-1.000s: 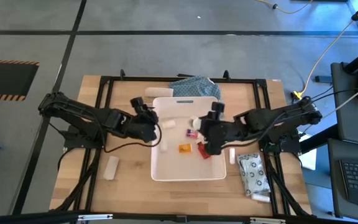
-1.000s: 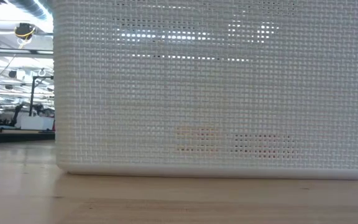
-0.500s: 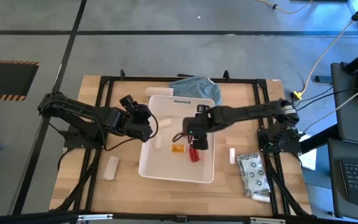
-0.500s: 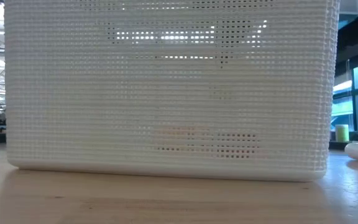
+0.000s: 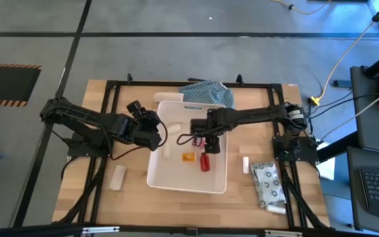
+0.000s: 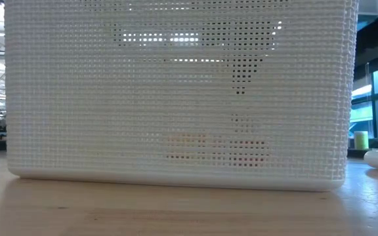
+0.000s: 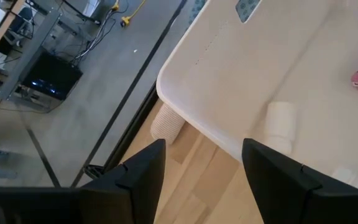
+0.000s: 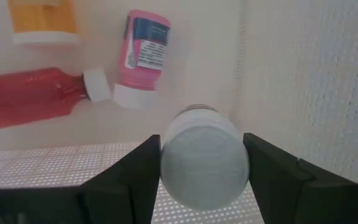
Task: Pick & place medical supplies in basket/bin
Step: Put the white pill bottle into the white bin, then adjust the white bin
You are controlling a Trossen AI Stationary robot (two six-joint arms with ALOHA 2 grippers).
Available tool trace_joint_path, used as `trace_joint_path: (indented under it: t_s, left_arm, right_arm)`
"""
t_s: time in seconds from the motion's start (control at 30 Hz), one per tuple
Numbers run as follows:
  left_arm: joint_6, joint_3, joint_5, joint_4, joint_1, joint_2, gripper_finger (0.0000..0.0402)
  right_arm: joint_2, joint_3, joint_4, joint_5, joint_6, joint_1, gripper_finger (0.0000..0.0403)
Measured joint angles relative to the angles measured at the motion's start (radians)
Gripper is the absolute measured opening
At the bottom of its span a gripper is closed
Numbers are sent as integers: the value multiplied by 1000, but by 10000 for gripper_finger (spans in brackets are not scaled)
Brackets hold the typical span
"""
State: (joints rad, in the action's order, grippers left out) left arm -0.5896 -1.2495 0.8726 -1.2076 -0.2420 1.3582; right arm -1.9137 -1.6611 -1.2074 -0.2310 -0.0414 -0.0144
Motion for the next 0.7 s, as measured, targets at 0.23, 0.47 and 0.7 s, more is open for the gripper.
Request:
trace_joint_path:
  t_s: [0.23,0.47,0.7]
  left_arm:
    - [-25,0,0,0,9,0,207]
    - [-36,1,-1,0,13,0,207]
    - [-35,1,0,0,13,1,207]
  right_arm:
    - [0,0,6,0,-1,11,204]
    - [0,0,-1,0,-7,11,215]
    - [0,0,-10,0,-9,11,248]
